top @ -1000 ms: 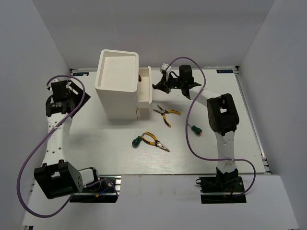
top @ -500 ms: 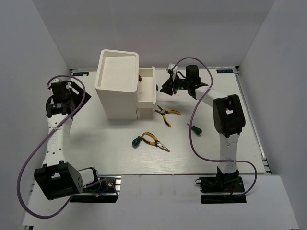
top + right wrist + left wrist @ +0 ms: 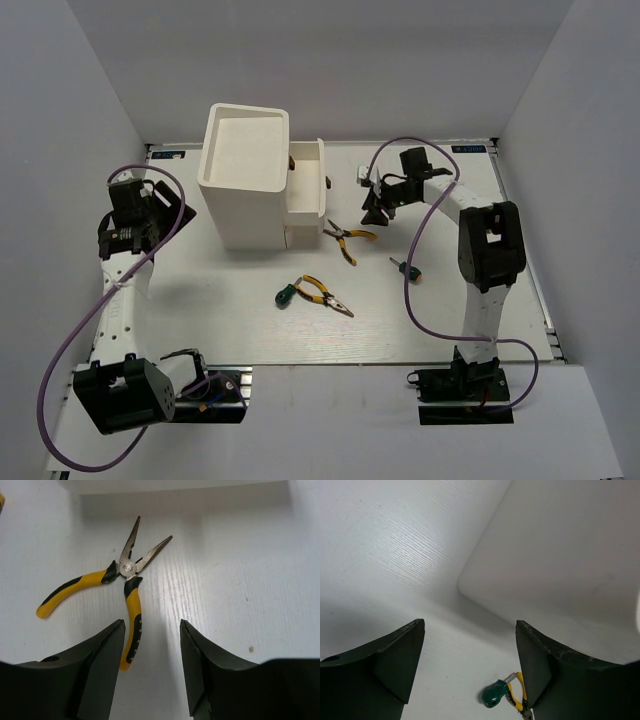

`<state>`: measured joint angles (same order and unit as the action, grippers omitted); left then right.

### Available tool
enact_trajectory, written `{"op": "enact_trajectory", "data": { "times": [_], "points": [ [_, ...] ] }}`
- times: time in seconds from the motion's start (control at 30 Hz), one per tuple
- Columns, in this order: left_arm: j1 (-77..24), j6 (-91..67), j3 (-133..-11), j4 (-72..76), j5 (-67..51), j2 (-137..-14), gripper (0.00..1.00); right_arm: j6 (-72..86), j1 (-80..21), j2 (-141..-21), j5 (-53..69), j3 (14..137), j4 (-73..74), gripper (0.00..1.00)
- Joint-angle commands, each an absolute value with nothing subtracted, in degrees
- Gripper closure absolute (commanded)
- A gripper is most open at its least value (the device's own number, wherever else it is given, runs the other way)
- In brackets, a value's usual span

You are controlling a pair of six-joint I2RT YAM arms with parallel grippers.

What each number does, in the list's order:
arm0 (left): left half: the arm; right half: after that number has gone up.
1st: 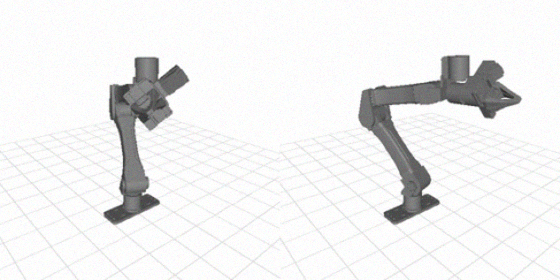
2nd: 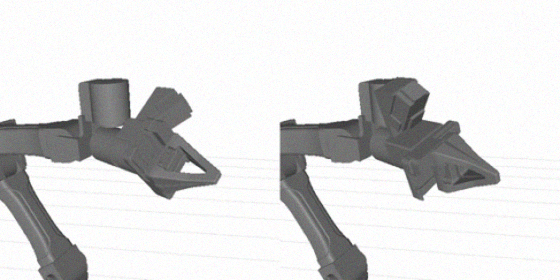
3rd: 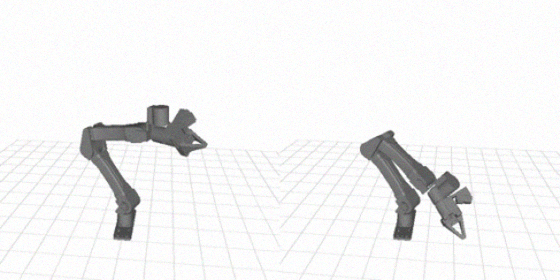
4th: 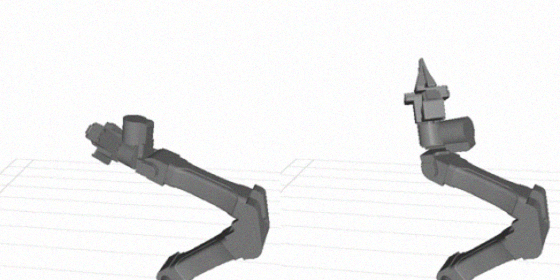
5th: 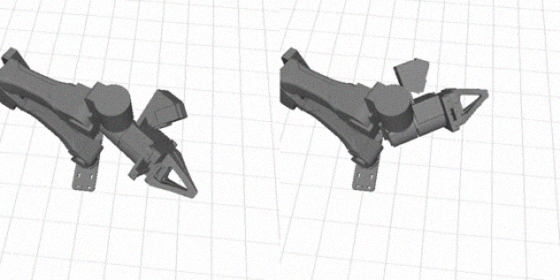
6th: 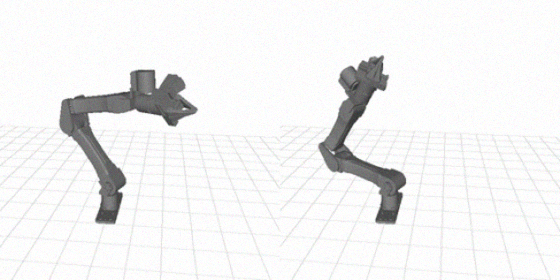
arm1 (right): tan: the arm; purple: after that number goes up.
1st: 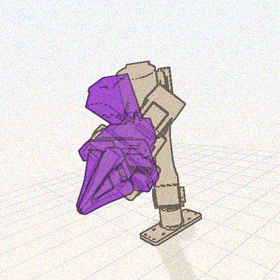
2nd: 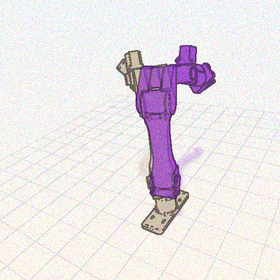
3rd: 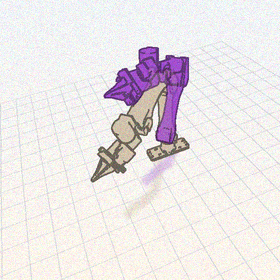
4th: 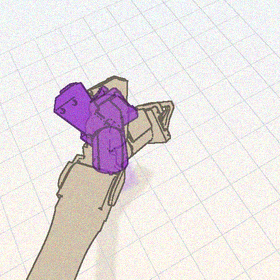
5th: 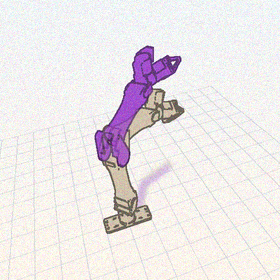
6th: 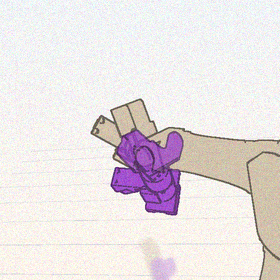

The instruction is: Sort the tools into containers

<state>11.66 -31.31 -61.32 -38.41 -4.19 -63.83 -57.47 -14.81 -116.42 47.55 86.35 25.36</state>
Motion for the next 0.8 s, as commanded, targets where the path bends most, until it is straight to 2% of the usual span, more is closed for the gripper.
{"op": "enact_trajectory", "data": {
  "times": [0.0,0.17,0.5,0.57,0.6,0.63,0.77],
  "points": [
    [11.43,-30.50,-60.91,-37.88,-5.89,-61.70,0.17,-65.74,-15.38,-117.24,45.71,86.75,31.47,0.46],
    [11.43,-30.50,-60.91,-38.41,-6.42,-61.70,0.17,-65.04,-17.31,-118.91,40.44,86.57,27.08,0.46],
    [11.43,-30.50,-59.33,-38.94,-6.94,-60.03,0.17,-70.48,-20.13,-121.38,37.98,87.19,31.02,0.46],
    [11.43,-31.02,-59.33,-39.54,-7.56,-60.03,0.18,-70.58,-20.48,-121.99,37.62,87.45,31.90,0.53],
    [11.43,-31.03,-59.33,-39.55,-7.56,-60.03,0.18,-71.10,-20.65,-122.51,37.27,88.06,32.43,0.64],
    [11.43,-31.03,-59.33,-39.55,-8.17,-60.03,0.20,-71.63,-20.83,-122.69,37.35,88.33,33.39,0.71],
    [11.43,-30.50,-59.33,-40.08,-9.22,-60.03,0.23,-75.67,-20.48,-123.14,36.39,88.42,39.36,0.90]
  ]
}}
